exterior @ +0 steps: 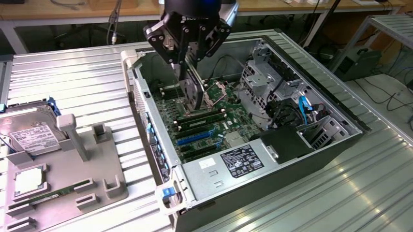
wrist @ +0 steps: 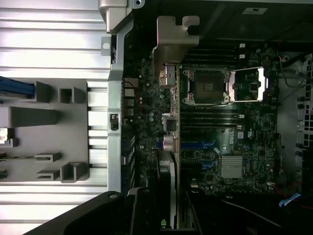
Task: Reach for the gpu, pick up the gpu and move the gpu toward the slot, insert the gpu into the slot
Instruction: 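Pick up the gpu and move the gpu toward the slot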
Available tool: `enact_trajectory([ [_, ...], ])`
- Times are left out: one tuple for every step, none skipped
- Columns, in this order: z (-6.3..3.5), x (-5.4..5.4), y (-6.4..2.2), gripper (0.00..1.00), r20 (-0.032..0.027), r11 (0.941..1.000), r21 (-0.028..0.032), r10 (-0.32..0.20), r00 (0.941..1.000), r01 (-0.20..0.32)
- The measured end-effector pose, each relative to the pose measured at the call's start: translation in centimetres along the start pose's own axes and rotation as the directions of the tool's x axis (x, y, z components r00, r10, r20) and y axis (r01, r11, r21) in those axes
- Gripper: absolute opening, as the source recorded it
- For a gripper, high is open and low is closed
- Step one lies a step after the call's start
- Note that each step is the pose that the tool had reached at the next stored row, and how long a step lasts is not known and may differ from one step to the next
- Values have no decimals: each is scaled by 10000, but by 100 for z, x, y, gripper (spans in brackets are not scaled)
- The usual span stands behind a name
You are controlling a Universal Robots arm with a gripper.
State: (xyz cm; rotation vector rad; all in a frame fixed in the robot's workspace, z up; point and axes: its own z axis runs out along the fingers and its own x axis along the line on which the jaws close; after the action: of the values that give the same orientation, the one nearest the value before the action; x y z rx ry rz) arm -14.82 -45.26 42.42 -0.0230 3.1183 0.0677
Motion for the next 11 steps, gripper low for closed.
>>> enact_trajectory([
  [1, -29, -1, 27, 0, 10000, 1, -1, 10000, 1],
  [4, -63, -1, 27, 0, 10000, 0, -2, 10000, 2],
  [6, -98, -2, 27, 0, 10000, 0, -2, 10000, 2],
  [9, -136, -2, 27, 0, 10000, -1, -1, 10000, 1],
  [10, -173, -3, 27, 0, 10000, 0, -1, 10000, 1],
  [12, -211, -4, 27, 0, 10000, 0, -1, 10000, 1],
  [14, -248, -4, 27, 0, 10000, 0, -2, 10000, 2],
  [16, -284, -5, 27, -1, 10000, 1, -1, 10000, 1],
  [18, -319, -5, 27, -1, 10000, 0, 0, 10000, 0],
  [20, -354, -6, 27, -1, 10000, 1, -1, 10000, 1],
  [24, -399, -7, 27, 0, 10000, 0, -2, 10000, 2],
])
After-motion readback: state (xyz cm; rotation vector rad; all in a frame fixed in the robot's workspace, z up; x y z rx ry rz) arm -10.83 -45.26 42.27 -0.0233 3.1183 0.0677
